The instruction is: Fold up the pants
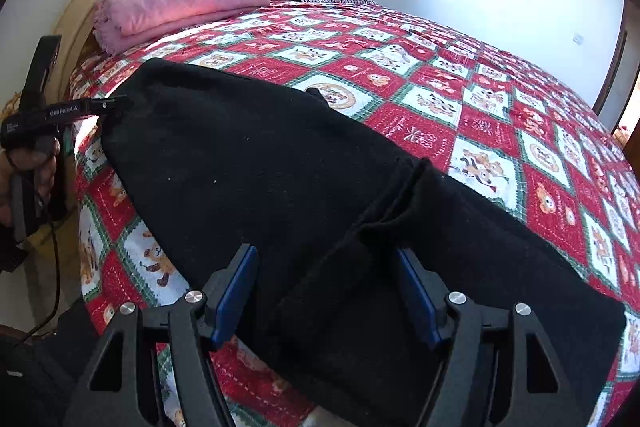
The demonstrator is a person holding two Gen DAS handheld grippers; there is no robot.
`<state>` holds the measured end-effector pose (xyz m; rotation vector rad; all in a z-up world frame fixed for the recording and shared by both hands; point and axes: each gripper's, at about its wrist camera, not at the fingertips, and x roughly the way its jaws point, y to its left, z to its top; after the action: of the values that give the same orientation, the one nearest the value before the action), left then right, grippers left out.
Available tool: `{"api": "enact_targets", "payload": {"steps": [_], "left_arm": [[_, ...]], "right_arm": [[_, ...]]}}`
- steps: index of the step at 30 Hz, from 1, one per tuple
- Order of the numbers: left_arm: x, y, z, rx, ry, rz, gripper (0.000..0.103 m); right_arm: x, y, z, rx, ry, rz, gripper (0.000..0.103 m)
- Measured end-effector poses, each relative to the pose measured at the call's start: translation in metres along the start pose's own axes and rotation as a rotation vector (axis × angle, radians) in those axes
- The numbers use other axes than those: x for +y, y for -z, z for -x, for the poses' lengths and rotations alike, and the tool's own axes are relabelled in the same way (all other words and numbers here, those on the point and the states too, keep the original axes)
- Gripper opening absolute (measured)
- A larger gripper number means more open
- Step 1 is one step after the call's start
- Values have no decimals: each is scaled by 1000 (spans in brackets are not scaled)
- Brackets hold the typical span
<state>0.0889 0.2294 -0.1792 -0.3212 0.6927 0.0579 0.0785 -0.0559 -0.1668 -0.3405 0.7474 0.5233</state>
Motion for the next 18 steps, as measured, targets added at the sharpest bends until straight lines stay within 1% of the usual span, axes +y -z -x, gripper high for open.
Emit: {"api": "enact_targets", "payload": {"steps": [1,3,4,6,8,10,14,16,18], "left_arm": [[-2,0,1,-6,-13,-7,68],[-5,-1,3,-23,-33,-19,68],[-6,-1,3,-26,-37,-24,68],[-6,1,-2,-1,-28,-32,68],[-4,5,-6,3,-27,-21,68],[-7,6,-5,-1,-35,-33,68],[-10,5,-2,-13,-45,-38,68],[-12,5,2,-39,-57,-47,68],[-14,6,1,-35,-43,-57,68]], "right_arm": [[1,1,4,-12,11,6,71],[3,3,12,-46,5,7,71],[4,4,13,-45,-6,7,71],[7,8,5,4,-15,14,71],[14,14,4,-14,25,43,72],[18,16,4,-15,45,57,72],[16,14,4,-7,36,43,72],[16,14,4,-8,38,45,72],[15,14,4,-11,42,48,72]]}}
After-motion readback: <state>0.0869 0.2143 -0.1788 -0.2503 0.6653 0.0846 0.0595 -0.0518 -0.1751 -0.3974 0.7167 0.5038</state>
